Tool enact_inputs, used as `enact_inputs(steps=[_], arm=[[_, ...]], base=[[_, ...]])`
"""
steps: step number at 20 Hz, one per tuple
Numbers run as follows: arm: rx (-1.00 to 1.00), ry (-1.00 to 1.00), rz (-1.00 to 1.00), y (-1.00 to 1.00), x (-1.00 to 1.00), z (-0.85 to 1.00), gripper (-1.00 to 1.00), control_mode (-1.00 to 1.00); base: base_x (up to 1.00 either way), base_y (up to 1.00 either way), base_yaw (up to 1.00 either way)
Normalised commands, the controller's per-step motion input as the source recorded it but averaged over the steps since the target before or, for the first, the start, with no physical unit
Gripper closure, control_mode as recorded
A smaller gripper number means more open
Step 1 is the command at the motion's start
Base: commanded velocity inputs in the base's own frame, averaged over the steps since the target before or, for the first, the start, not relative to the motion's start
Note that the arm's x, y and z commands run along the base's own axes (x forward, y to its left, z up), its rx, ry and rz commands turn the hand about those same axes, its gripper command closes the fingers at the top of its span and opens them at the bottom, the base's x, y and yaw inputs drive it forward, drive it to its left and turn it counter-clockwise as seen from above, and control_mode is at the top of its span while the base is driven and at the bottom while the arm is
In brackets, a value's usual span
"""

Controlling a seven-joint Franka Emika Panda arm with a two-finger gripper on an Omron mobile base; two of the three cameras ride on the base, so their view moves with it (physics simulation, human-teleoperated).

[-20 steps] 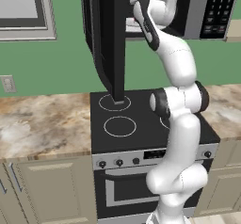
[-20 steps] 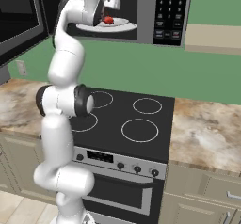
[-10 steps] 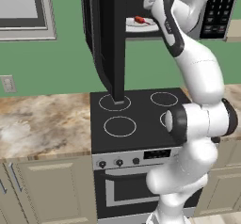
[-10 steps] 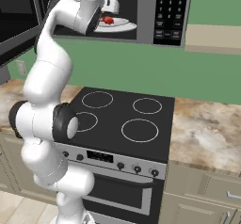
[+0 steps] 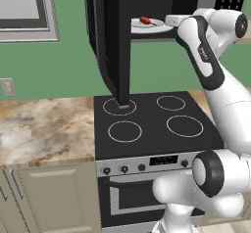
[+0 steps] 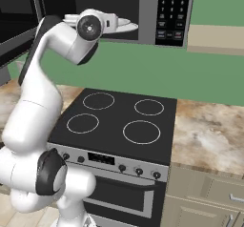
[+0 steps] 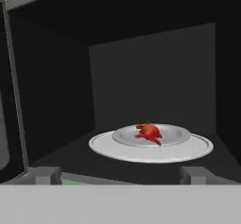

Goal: Transport the fish from the fridge to the microwave and turn on the microwave.

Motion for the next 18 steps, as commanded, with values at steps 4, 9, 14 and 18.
enact_inputs(steps=[4, 9, 14, 18], arm=[[0.0, -0.12, 0.03, 0.0, -1.0, 0.06, -1.0, -1.0], [-0.02, -0.02, 0.0, 0.0, -1.0, 0.0, -1.0, -1.0], [-0.12, 0.0, 0.0, 0.02, -1.0, -0.02, -1.0, -1.0], [-0.2, 0.03, 0.0, 0.26, -0.82, -0.01, -1.0, -1.0]], base=[[0.0, 0.0, 0.0], [0.0, 0.0, 0.0], [0.0, 0.0, 0.0], [0.0, 0.0, 0.0]])
